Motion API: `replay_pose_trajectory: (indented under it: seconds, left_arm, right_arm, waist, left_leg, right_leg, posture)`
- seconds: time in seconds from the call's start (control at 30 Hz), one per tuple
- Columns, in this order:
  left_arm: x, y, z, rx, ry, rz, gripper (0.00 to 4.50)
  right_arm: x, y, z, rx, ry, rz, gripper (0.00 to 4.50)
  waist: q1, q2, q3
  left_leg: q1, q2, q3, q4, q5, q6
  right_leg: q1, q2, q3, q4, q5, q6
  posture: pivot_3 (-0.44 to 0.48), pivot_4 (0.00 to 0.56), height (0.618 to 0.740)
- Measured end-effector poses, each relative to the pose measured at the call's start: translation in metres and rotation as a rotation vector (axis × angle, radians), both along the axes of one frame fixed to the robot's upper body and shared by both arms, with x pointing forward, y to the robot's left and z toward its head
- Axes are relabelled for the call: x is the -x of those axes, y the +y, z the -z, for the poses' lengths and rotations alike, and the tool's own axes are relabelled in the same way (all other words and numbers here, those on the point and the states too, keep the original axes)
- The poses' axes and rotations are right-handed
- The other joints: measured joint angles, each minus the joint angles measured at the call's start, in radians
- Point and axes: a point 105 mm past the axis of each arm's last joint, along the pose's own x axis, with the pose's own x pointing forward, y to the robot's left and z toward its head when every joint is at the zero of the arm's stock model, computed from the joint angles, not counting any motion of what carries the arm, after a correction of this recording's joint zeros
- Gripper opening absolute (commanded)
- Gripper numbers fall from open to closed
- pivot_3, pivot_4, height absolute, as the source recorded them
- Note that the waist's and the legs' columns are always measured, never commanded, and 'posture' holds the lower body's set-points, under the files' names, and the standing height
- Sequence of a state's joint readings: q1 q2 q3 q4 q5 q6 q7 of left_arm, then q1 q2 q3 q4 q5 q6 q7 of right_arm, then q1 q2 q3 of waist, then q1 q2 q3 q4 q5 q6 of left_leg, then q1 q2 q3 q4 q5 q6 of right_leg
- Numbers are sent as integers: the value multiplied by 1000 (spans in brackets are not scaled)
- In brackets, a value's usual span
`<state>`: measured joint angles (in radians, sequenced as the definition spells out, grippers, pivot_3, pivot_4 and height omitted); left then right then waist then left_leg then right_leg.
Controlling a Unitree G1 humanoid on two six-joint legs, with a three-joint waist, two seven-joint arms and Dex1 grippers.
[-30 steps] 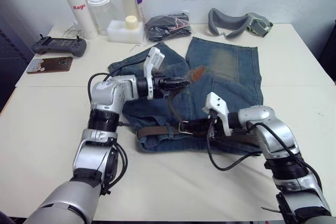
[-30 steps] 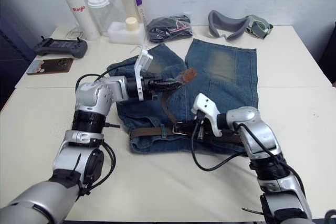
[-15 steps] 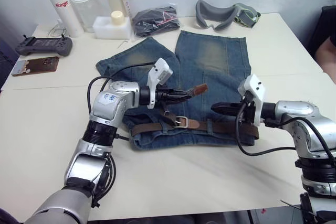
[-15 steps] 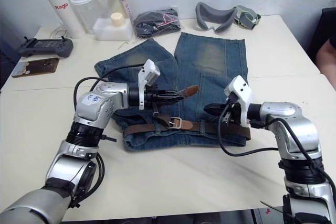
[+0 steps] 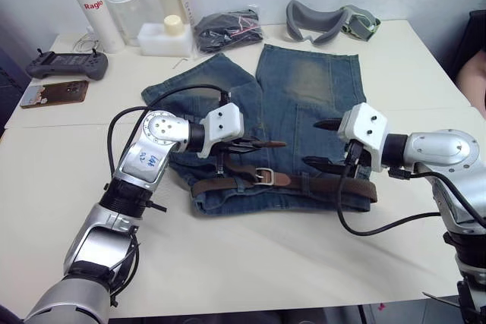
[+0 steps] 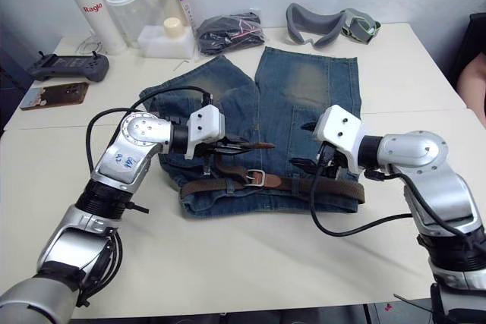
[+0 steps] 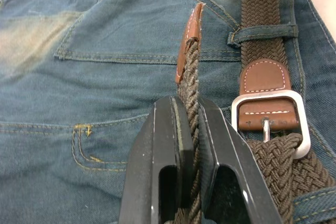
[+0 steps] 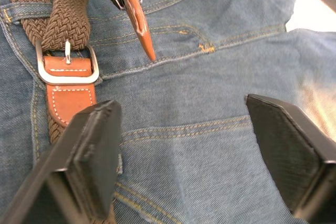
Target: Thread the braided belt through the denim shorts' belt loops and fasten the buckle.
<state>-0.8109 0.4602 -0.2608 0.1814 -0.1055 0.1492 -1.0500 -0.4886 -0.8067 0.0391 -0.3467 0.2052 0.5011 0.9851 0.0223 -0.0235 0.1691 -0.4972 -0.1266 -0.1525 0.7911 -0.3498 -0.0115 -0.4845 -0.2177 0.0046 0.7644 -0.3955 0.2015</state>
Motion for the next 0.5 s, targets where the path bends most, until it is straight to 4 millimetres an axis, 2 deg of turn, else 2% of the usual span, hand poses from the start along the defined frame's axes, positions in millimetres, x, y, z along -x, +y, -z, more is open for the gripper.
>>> replay_pose_trajectory:
  seconds: [0.2,0.23,0.3,0.5]
  left_arm:
    - [-3,-2,6,-17,-21,6,0]
    - [-3,-2,6,-17,-23,8,0]
    - [-4,-3,7,-15,-21,12,0]
    - [-7,-7,2,-27,-41,25,0]
  right_arm:
    - [-1,19,6,0,-13,-45,3814]
    - [-2,21,5,-4,-17,-49,3599]
    - [-3,23,4,-2,-24,-47,3060]
    - [-6,25,9,-16,-6,-47,64]
  waist:
    - [-2,0,0]
    - [-2,0,0]
    - [-2,0,0]
    - [-3,0,0]
  left_leg:
    - [-2,0,0,1,1,0]
    - [-2,0,0,2,1,0]
    - [-2,0,0,2,1,0]
    - [-2,-1,0,2,1,0]
  right_leg:
    - [-2,0,0,3,0,0]
    - [-2,0,0,3,0,0]
    - [-2,0,0,3,0,0]
    - [-3,0,0,4,0,0]
  posture:
    - [0,150,641]
    - [0,150,641]
    - [0,150,641]
    - [0,150,641]
